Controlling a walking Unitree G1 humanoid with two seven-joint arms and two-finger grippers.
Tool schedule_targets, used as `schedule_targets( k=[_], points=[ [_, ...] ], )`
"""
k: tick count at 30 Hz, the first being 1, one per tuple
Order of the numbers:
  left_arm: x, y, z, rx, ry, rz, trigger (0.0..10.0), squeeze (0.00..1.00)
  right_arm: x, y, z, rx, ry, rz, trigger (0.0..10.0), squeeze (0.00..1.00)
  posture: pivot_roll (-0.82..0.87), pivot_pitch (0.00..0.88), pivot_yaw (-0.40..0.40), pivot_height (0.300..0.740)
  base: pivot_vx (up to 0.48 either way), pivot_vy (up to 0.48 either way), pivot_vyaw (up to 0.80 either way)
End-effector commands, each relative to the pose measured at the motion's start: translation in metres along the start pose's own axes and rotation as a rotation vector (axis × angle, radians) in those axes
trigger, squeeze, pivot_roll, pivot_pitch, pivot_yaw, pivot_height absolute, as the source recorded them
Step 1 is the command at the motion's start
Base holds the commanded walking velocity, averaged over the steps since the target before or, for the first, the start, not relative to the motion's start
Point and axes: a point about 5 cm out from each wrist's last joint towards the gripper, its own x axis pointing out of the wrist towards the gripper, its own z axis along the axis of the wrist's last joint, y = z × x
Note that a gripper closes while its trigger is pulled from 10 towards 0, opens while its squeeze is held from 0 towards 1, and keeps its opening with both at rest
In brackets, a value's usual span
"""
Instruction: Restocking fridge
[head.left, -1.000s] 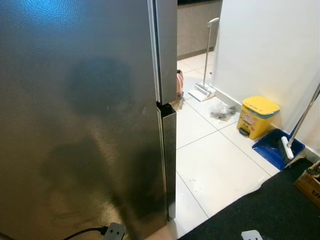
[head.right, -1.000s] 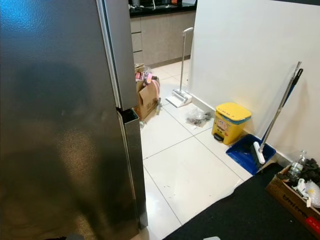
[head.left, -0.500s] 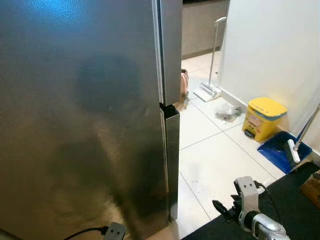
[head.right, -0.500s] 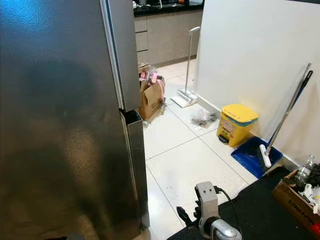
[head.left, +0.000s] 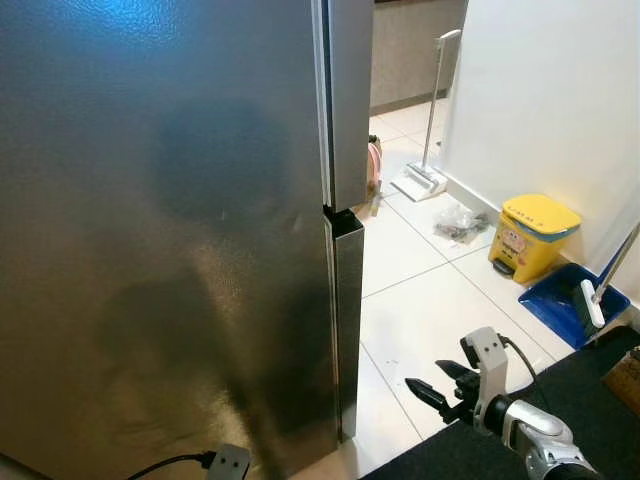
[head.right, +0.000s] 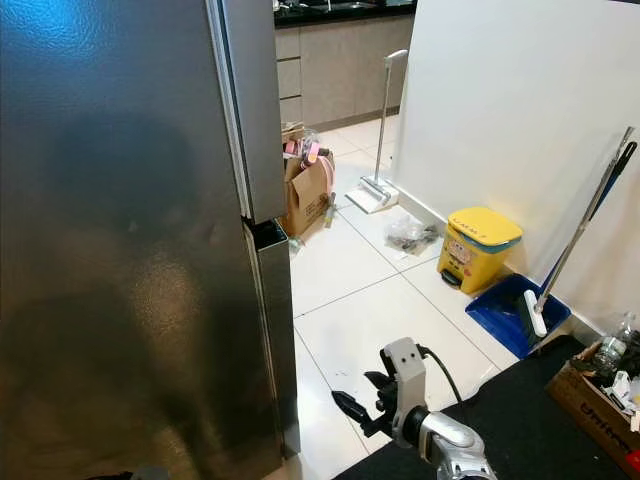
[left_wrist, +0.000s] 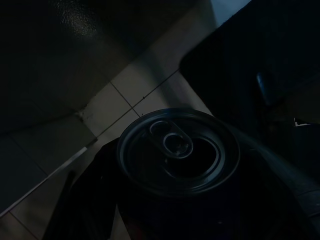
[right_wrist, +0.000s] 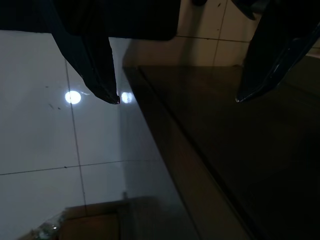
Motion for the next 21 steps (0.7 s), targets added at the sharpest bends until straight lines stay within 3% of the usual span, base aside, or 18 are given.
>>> schedule_targets(
  k=[1, 2, 3, 5, 9, 21],
  points=[
    [0.0035, -0.0133, 0.0023, -0.017, -0.014, -0.061, 10.0, 0.00, 0.0013, 0.0004, 0.0006, -0.018, 0.014, 0.005, 10.0, 0.09, 0.03, 0.000, 0.009, 0.740, 0.000, -0.458, 0.00],
    [0.0035, -0.0133, 0.0023, -0.017, -0.014, -0.061, 10.0, 0.00, 0.0013, 0.0004, 0.0006, -0.018, 0.014, 0.005, 10.0, 0.09, 0.03, 0.000, 0.009, 0.740, 0.000, -0.458, 0.00],
    [0.0036, -0.0134, 0.0023, -0.018, -0.013, -0.060, 10.0, 0.00, 0.0015, 0.0010, 0.0002, -0.022, 0.019, 0.012, 10.0, 0.00, 0.03, 0.000, 0.008, 0.740, 0.000, -0.454, 0.00],
    [0.0037, -0.0130, 0.0022, -0.025, -0.010, -0.052, 10.0, 0.00, 0.0019, 0.0022, -0.0009, -0.039, 0.034, 0.022, 10.0, 0.00, 0.03, 0.000, 0.008, 0.740, 0.000, -0.456, 0.00],
    [0.0036, -0.0121, 0.0011, -0.047, -0.003, -0.038, 10.0, 0.00, 0.0021, 0.0045, -0.0026, -0.058, 0.055, 0.049, 10.0, 0.00, 0.03, 0.000, 0.005, 0.740, 0.000, 0.000, 0.00],
    [0.0037, -0.0141, 0.0008, -0.009, 0.001, -0.059, 10.0, 0.00, 0.0021, 0.0064, -0.0059, -0.079, 0.089, 0.070, 10.0, 0.00, 0.02, 0.000, 0.002, 0.740, 0.000, -0.039, 0.00]
  ],
)
